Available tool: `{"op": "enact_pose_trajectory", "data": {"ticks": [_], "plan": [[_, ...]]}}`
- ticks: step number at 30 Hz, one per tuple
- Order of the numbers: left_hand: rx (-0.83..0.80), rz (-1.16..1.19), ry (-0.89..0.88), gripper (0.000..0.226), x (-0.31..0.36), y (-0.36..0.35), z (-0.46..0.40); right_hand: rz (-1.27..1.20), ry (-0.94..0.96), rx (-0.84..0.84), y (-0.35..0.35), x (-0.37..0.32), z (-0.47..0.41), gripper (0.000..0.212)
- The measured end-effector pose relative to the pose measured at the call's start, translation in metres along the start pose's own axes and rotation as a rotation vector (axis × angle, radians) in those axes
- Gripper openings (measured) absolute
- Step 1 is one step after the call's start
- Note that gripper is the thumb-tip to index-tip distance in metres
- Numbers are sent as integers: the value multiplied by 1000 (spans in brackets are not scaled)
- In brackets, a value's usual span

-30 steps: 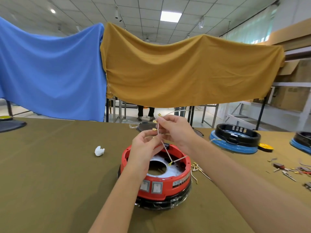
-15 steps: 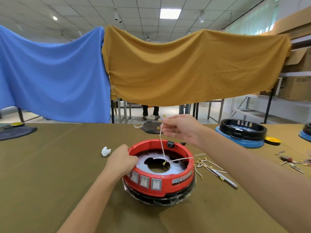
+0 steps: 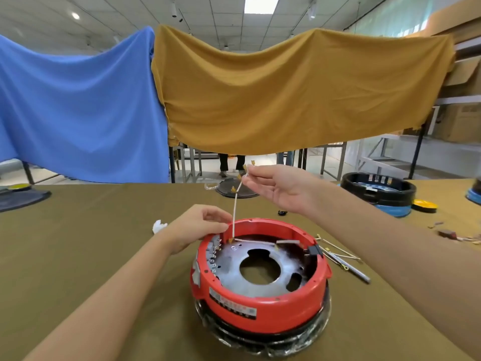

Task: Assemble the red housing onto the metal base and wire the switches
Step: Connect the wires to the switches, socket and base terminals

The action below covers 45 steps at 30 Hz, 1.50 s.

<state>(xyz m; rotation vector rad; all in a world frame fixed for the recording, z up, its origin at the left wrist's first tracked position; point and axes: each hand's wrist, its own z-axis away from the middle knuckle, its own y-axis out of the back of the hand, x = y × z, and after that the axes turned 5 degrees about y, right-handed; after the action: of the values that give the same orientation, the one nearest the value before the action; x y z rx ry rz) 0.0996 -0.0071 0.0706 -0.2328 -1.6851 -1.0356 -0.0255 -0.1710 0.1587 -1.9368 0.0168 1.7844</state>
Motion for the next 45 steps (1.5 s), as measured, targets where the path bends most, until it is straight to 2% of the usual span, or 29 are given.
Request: {"op": "enact_pose_trajectory", "data": {"ticks": [2, 3, 5, 6, 9, 11, 12, 14, 16, 18, 19, 20, 22, 24, 26, 29, 32, 35, 37, 39, 43, 45], "plan": [[134, 40, -94, 13, -2, -8, 0, -64, 25, 35, 1, 4, -3, 5], [181, 111, -127, 20, -1, -10, 2, -98, 36, 52, 2, 6, -5, 5], [157, 231, -180, 41, 2, -14, 8, -155, 52, 80, 3, 11, -9, 5], [117, 202, -225, 45, 3, -16, 11, -172, 58, 88, 4, 16, -11, 6], [103, 72, -321, 23, 2, -24, 15, -200, 60, 108, 5, 32, -16, 15], [170, 101, -287, 25, 3, -23, 15, -150, 64, 120, 10, 38, -17, 17], [198, 124, -253, 27, 2, -22, 15, -65, 71, 122, 13, 39, -15, 18], [252, 162, -211, 29, 2, -19, 17, 273, 177, 142, 22, 40, -11, 19], [285, 193, -174, 29, 1, -19, 20, 702, 456, 204, 33, 41, -8, 19], [275, 203, -145, 29, 2, -22, 23, 980, 691, 247, 40, 39, -7, 15], [258, 197, -137, 29, 3, -23, 24, 1079, 745, 228, 42, 37, -8, 15], [241, 185, -133, 29, 4, -23, 25, 1184, 755, 189, 43, 34, -11, 24], [210, 171, -132, 29, 5, -23, 27, 1292, 674, 75, 47, 32, -18, 42], [176, 186, -136, 28, 4, -21, 27, 1252, 620, -15, 48, 35, -23, 33], [111, 209, -140, 28, 3, -20, 29, 1182, 670, -34, 49, 44, -30, 23], [38, 189, -131, 29, 3, -19, 31, 1114, 720, -24, 51, 50, -37, 21], [96, 138, -96, 31, 10, -18, 32, 1039, 730, 56, 59, 56, -39, 14], [112, -50, 88, 35, 12, -7, 35, 958, 706, 72, 64, 60, -34, 12], [-31, -119, 273, 31, 12, 1, 43, 883, 680, 74, 65, 61, -31, 13], [-111, -127, 370, 28, 12, 3, 47, 844, 650, 81, 65, 59, -28, 10], [-16, -124, 301, 28, 11, -2, 41, 771, 507, 42, 66, 51, -21, 8], [-3, -59, 221, 31, 9, 0, 37, 619, 388, 32, 67, 45, -20, 10]]}}
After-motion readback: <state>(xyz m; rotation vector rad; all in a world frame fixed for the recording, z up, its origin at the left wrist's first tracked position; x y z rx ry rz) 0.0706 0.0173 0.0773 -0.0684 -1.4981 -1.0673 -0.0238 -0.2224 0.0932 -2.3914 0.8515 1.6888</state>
